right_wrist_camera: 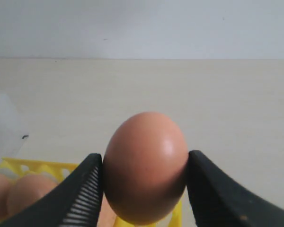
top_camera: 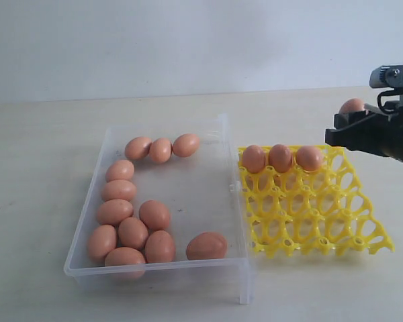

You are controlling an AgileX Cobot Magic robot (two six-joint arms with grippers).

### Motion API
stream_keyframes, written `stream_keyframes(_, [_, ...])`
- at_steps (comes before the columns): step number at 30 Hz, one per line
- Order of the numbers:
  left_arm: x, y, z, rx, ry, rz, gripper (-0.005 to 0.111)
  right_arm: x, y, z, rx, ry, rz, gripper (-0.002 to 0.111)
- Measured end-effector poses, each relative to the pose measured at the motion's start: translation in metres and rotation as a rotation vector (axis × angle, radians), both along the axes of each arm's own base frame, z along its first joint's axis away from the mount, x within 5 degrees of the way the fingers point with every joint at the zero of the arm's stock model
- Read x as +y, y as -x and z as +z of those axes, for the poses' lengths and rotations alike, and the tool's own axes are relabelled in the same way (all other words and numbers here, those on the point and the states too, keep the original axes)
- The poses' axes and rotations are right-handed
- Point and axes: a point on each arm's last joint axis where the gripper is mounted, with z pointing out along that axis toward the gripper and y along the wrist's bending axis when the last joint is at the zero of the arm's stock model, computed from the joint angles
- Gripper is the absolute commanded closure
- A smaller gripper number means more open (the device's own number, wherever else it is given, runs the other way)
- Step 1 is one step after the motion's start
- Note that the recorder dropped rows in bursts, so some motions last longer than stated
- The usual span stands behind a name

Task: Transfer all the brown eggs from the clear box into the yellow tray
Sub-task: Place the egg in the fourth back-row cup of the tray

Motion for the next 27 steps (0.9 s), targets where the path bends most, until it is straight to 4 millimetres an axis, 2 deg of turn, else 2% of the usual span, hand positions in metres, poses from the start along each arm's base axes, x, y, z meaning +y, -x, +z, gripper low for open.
stream_keyframes(8, [0.0,0.0,0.0,0.0,0.0,0.0,0.107,0.002,-0.006,-0.039,0.046,-0.011,0.012,0.108])
stream_keyframes(14, [0.0,0.0,0.0,0.0,0.0,0.0,0.107,0.001,-0.008,-0.058,0.067,-0.02,-0.004,0.108])
stream_keyframes(27, [0.0,0.0,0.0,0.0,0.0,0.0,0.107,-0.005,-0.015,-0.058,0.032,-0.006,-0.021,0.108])
